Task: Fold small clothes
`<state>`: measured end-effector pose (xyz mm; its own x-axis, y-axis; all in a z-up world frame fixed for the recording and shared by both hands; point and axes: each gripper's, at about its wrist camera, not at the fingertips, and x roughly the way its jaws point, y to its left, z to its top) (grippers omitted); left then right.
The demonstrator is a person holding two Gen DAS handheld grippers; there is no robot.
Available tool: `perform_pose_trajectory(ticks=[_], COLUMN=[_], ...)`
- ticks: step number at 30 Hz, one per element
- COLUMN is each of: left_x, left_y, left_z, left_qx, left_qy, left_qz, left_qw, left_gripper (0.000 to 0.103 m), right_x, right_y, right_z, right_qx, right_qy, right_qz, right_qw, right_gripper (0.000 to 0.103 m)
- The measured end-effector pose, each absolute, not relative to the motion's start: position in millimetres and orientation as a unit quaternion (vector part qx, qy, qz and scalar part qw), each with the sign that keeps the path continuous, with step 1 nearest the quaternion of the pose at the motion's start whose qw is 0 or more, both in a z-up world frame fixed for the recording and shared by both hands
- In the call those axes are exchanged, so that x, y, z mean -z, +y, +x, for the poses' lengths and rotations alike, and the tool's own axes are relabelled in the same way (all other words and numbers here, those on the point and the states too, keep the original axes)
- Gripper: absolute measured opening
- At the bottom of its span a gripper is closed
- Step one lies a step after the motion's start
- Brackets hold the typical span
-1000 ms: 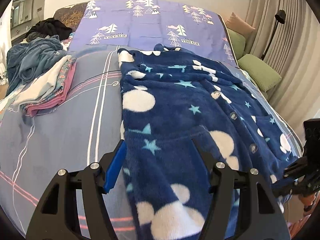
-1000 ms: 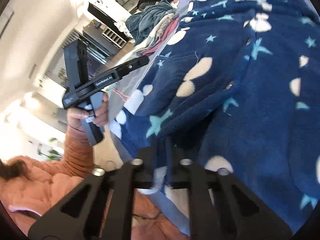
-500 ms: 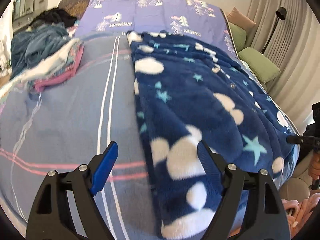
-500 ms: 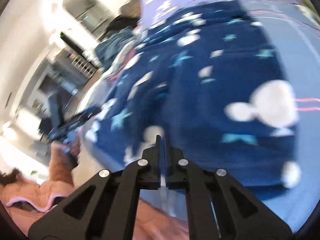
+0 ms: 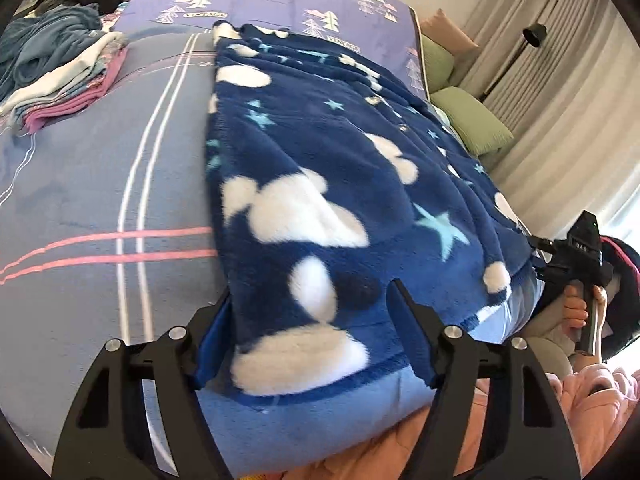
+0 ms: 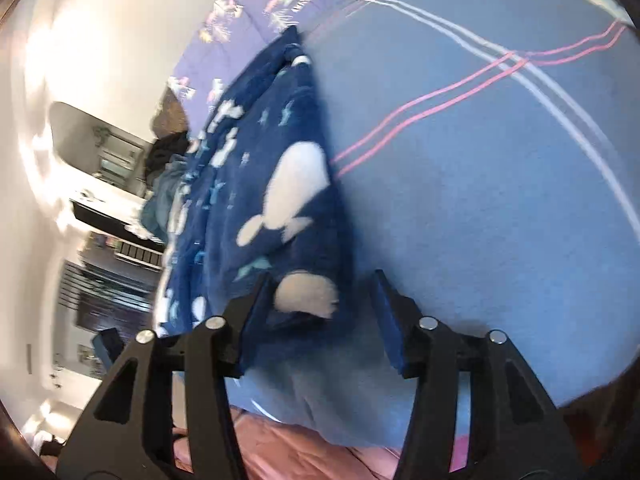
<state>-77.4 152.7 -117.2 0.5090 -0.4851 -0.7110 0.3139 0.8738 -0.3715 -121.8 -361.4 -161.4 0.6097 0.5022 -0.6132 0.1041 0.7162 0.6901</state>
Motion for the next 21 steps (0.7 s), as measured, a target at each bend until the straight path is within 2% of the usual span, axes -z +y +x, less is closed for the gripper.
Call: perform_pose_trajectory(ticks=[1, 6, 8, 9, 11, 12, 14, 21], left_x=[117, 119, 119, 119, 121, 123, 121, 88], left_y=[152, 149, 149, 150, 156, 159, 160, 149], left_z=[-77, -68, -69, -70, -69, -69, -74, -105], left_qx=[0.234, 0.248, 0.242, 0.239, 0.236, 0.235, 0.227, 0.226], left_qy=[0.437, 0.438, 0.435, 0.434, 0.435, 0.436, 0.429, 0.399], left_qz=[-0.102, -0.145, -0.146, -0.151, -0.170, -0.182, -0.180, -0.095], left_qw=[0.862, 0.852, 0.855, 0.855, 0.852, 0.850, 0.856, 0.884], left_gripper=[0.073, 0.064, 0.052, 0.046, 0.022, 0.019, 0.014, 0.013], right_x=[163, 172, 171, 173, 179, 183, 183, 141], right_y=[-360, -355, -357, -360, -367, -368, -369, -348], right_z=[-118, -97, -94, -93, -92, -92, -99, -125], right_qx=[-0.139, -0.182, -0.182, -0.179, -0.160, -0.147, -0.141, -0.120], right_qy=[0.419, 0.429, 0.431, 0.432, 0.443, 0.452, 0.447, 0.426], right_qz=[0.368, 0.417, 0.441, 0.453, 0.473, 0.472, 0.474, 0.365], right_qw=[0.818, 0.780, 0.766, 0.759, 0.745, 0.742, 0.745, 0.819], right_gripper=[0.062, 0.062, 0.061, 0.054, 0.026, 0.015, 0.013, 0.012])
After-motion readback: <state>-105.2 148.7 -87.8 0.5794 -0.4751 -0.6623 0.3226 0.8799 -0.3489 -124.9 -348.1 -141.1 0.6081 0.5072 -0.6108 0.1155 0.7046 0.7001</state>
